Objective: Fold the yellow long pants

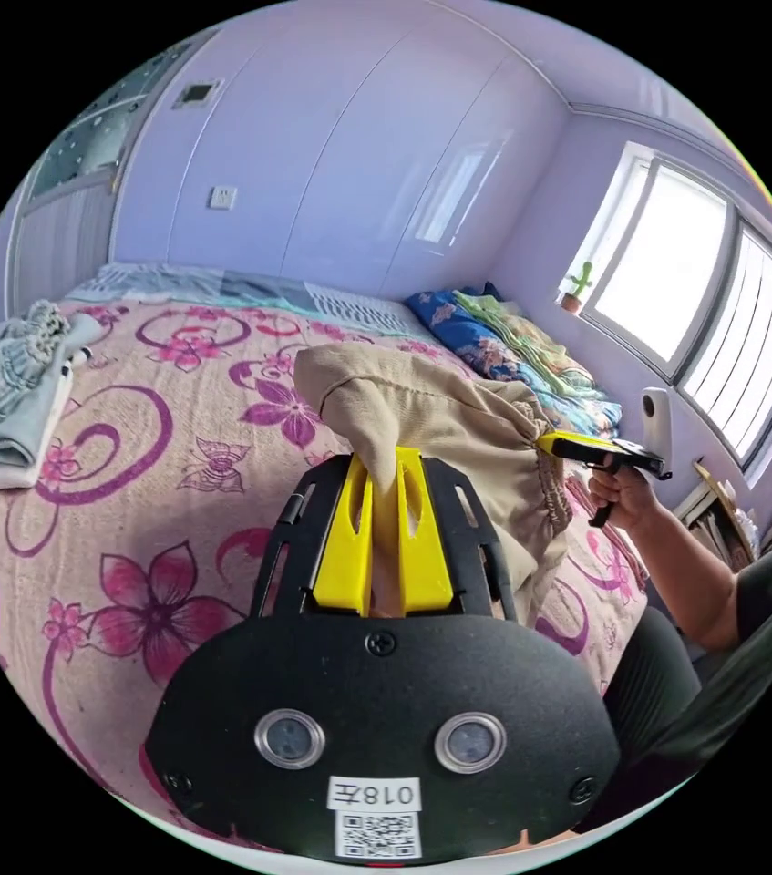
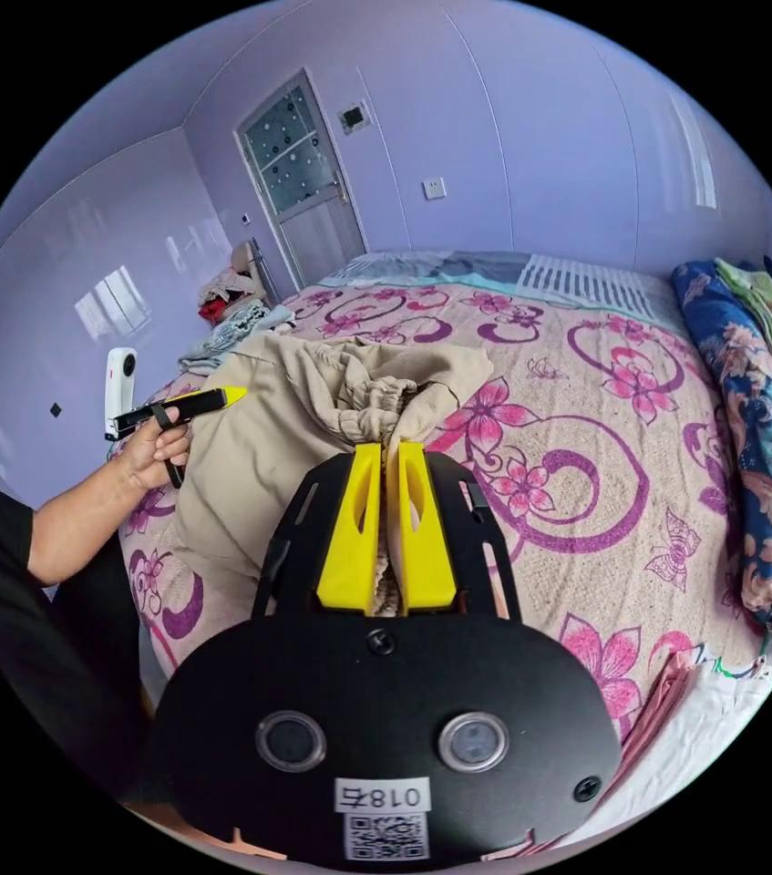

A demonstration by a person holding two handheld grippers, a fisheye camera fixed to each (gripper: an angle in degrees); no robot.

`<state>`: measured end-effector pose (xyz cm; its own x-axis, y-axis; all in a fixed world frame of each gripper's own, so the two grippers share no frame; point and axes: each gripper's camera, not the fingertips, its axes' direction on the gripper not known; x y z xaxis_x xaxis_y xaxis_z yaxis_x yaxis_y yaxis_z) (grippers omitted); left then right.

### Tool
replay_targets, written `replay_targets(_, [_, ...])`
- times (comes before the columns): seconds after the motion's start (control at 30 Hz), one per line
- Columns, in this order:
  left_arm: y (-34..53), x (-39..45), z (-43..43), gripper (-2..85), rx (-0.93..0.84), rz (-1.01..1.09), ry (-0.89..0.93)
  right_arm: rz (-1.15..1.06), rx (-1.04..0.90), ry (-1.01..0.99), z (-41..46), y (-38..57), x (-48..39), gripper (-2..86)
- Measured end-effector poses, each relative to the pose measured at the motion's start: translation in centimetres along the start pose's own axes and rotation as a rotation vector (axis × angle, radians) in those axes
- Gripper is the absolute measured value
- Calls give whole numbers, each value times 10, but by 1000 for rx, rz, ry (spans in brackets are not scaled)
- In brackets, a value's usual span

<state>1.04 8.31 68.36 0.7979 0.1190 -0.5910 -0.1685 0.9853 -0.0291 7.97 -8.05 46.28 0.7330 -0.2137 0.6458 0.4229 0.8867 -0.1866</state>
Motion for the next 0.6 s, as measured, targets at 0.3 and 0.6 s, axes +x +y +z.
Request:
replay_targets(0.3, [73, -2, -201, 39, 184, 73, -338, -161, 184, -91, 4, -50, -154, 24])
replay_targets(0.6, [-19, -183, -364, 42, 129, 93, -603, -164, 286, -288, 114, -202, -304, 26])
